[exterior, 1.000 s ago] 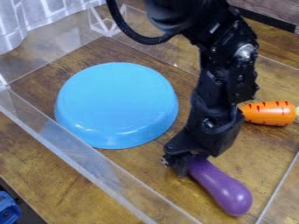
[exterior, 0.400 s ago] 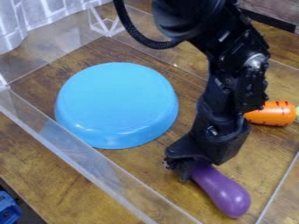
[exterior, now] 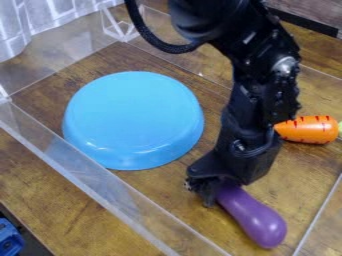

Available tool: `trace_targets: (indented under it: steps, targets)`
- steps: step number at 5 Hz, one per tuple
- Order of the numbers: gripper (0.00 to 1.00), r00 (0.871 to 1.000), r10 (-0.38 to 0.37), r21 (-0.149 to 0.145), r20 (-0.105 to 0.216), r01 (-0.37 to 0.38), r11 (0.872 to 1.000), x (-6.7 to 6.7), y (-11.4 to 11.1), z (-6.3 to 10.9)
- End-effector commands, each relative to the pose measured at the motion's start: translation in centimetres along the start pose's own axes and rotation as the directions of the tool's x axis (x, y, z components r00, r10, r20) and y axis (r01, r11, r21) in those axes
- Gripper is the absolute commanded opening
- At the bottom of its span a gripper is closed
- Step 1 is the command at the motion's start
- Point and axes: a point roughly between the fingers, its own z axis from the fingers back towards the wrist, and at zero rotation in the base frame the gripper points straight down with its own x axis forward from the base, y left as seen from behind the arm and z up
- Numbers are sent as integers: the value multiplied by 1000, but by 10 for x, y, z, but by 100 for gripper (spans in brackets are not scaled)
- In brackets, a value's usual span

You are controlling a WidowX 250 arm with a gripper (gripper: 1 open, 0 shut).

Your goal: Remove the purple eggplant from the blue tray and put it on the table

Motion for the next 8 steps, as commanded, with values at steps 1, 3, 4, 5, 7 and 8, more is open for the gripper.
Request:
trace_targets:
  steps: [1, 3, 4, 5, 7, 8]
  targets:
    - [100, 1000, -19, 33, 0, 19, 999, -17, -6, 13]
    - [100, 994, -112, 57, 12, 111, 992, -5, -8, 27]
    - [0, 994, -111, 62, 21, 110, 992, -11, -7, 25]
    - [0, 994, -107, 67, 30, 105, 992, -17, -5, 24]
    - [0, 997, -45, 78, 56, 40, 996, -20, -3, 19]
    - [0, 996, -55, 90, 72, 48, 995, 1, 6, 26]
